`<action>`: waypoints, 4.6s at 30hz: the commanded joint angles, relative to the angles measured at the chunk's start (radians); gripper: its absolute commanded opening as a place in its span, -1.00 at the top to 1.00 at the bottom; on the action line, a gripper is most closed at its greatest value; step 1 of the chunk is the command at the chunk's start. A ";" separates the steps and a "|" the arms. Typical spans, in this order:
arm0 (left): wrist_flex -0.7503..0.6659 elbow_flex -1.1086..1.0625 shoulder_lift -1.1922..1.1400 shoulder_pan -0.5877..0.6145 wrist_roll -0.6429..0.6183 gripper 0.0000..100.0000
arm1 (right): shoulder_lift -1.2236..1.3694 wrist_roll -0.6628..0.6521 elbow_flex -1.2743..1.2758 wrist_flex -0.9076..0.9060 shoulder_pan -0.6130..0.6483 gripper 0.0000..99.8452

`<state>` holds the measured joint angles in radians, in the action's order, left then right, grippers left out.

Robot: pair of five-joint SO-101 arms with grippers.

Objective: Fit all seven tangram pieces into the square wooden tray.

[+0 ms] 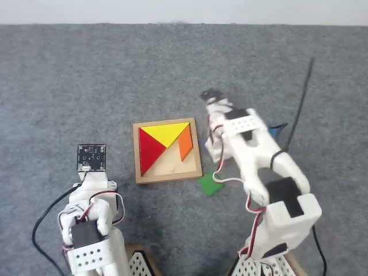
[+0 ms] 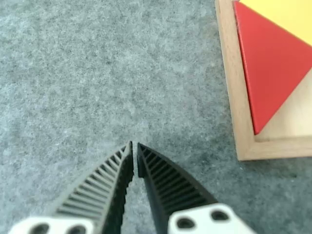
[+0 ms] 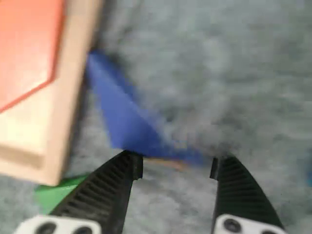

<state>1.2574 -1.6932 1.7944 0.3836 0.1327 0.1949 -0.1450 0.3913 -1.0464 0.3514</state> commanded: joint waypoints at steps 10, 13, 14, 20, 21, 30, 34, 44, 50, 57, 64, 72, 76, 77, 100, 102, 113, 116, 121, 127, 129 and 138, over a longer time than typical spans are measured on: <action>0.005 0.008 0.018 0.003 0.009 0.97 | -0.008 0.078 -0.127 -0.035 -0.090 0.53; 0.005 0.008 0.018 0.003 0.009 0.97 | -0.008 0.166 -0.127 -0.035 -0.090 0.53; 0.005 0.008 0.018 0.003 0.009 0.97 | -0.007 0.175 -0.127 -0.035 -0.090 0.53; 0.005 0.008 0.018 0.003 0.009 0.97 | 0.002 0.166 -0.100 -0.015 -0.041 0.53; 0.005 0.008 0.018 0.003 0.009 0.97 | 0.005 0.164 -0.098 -0.008 -0.033 0.53; 0.005 0.008 0.018 0.003 0.009 0.97 | 0.119 0.130 -0.147 -0.004 -0.053 0.57; 0.005 0.008 0.018 0.003 0.009 0.97 | 0.120 0.124 -0.150 -0.047 -0.090 0.75; 0.005 0.008 0.018 0.003 0.009 0.97 | 0.119 0.172 -0.144 -0.102 -0.182 0.78; 0.005 0.008 0.018 0.003 0.009 0.97 | -0.002 0.196 -0.069 -0.101 -0.236 0.79; 0.005 0.008 0.018 0.003 0.009 0.97 | -0.380 0.189 0.157 -0.013 -0.228 0.84; 0.005 0.008 0.018 0.003 0.009 0.97 | -0.533 -0.064 0.247 -0.038 -0.228 0.62; 0.005 0.008 0.018 0.003 0.009 0.97 | -0.478 -0.761 0.218 -0.114 -0.185 0.53; 0.005 0.008 0.018 0.003 0.009 0.97 | -0.479 -1.246 0.232 -0.205 -0.130 0.53; 0.005 0.008 0.018 0.003 0.009 0.97 | -0.479 -1.359 0.230 -0.231 -0.128 0.53; 0.005 0.008 0.018 0.003 0.009 0.97 | -0.229 -1.998 0.275 0.010 -0.219 0.53; 0.005 0.008 0.018 0.003 0.009 0.97 | -0.226 -1.996 0.275 0.008 -0.220 0.54; 0.005 0.008 0.018 0.003 0.009 0.97 | -0.219 -2.036 0.282 0.007 -0.251 0.57; 0.005 0.008 0.018 0.003 0.009 0.97 | -0.219 -2.036 0.282 0.007 -0.245 0.68; 0.005 0.008 0.018 0.003 0.009 0.97 | -0.219 -2.030 0.287 0.007 -0.251 0.69; 0.005 0.008 0.018 0.003 0.009 0.97 | -0.222 -1.806 0.298 0.015 -0.217 0.58; 0.005 0.008 0.018 0.003 0.009 0.97 | -0.222 -1.674 0.298 0.010 -0.180 0.58; 0.005 0.008 0.018 0.003 0.009 0.97 | -0.220 -1.410 0.298 0.005 -0.183 0.72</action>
<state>1.2574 -1.6932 1.7944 0.3836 0.1327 -0.0184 -1.5919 0.6889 -1.0372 0.1979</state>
